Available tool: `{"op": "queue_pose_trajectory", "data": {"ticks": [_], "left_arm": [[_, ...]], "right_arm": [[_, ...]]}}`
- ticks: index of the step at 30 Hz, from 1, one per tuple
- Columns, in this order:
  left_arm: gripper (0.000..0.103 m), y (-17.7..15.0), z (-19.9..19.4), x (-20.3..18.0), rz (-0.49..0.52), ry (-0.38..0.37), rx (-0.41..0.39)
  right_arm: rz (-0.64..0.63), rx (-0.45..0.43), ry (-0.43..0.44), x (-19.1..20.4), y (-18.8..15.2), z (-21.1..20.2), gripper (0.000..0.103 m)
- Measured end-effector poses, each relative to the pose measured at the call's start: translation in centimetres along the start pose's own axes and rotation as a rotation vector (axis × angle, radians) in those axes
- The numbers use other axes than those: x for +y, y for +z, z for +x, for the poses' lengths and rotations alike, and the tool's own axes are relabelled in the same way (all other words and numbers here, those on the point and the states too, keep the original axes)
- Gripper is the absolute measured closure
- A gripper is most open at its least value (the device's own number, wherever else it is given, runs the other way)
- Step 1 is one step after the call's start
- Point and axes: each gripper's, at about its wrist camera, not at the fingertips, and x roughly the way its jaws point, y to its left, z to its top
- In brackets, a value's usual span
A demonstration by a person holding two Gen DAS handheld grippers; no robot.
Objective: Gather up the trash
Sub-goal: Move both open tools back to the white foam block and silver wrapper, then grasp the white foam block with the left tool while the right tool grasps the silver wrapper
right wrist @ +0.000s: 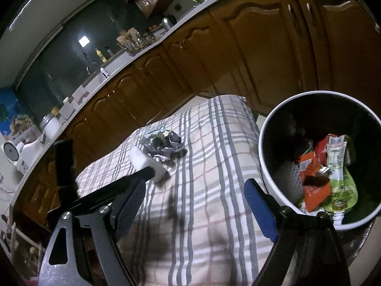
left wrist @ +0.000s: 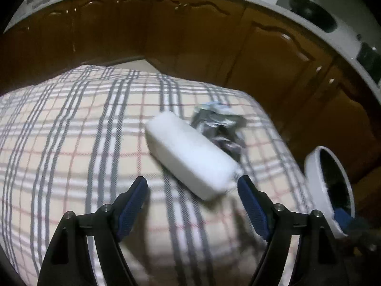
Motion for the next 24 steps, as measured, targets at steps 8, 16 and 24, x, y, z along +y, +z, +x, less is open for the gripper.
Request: {"op": "queue_pose_trajectory", "data": {"ticks": [8, 16, 24], "left_arm": [[0.076, -1.2, -1.8, 2.0, 0.072, -0.131, -0.010], [0.074, -2.8, -4.4, 6.8, 0.033, -0.156, 0.021], [0.027, -2.4, -5.8, 9.5, -0.086, -0.130, 0.018]], "right_arm": [[-0.009, 0.016, 0.009, 0.5, 1.0, 1.7, 0.017], [-0.066, 0.052, 0.046, 2.6, 2.5, 5.8, 0.017], [-0.104, 0.111, 0.068, 5.1, 4.7, 11.8, 0.017]]}}
